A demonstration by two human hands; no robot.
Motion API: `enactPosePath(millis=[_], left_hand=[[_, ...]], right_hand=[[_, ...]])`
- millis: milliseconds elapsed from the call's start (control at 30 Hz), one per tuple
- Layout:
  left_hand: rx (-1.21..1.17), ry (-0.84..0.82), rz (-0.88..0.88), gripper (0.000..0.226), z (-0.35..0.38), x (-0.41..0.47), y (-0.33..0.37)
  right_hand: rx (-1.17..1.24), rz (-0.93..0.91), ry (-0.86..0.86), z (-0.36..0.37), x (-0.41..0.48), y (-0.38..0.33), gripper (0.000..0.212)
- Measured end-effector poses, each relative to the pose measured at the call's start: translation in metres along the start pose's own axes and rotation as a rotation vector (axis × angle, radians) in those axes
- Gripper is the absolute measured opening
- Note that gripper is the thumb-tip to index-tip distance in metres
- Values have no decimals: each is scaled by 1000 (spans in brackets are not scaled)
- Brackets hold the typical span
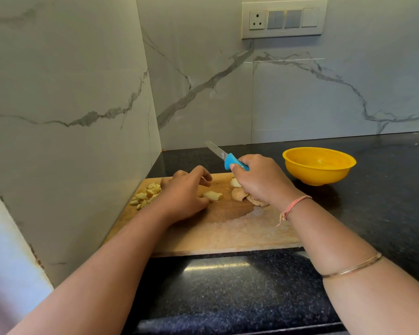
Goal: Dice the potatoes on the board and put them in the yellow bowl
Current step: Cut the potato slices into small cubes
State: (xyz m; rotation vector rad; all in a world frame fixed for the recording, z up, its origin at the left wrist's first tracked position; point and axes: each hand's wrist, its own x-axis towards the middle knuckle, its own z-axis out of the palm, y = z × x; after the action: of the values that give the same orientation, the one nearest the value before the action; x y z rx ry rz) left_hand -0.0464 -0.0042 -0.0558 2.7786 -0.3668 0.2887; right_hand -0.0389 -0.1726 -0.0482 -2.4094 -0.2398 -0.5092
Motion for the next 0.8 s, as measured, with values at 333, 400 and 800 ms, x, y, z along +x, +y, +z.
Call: enactPosePath(millis=[333,400,800], left_hand=[[-51,-24,-18,43,3,5,-7],[-63,-37,0,40,5,7,-8],[112,158,-163,39,18,9,6]], right_hand=[[-10,113,-196,-22,-23,-12,32],[-15,118,-192,-23,-28,-15,31],[-130,108,-196,-16,-56,-25,40]])
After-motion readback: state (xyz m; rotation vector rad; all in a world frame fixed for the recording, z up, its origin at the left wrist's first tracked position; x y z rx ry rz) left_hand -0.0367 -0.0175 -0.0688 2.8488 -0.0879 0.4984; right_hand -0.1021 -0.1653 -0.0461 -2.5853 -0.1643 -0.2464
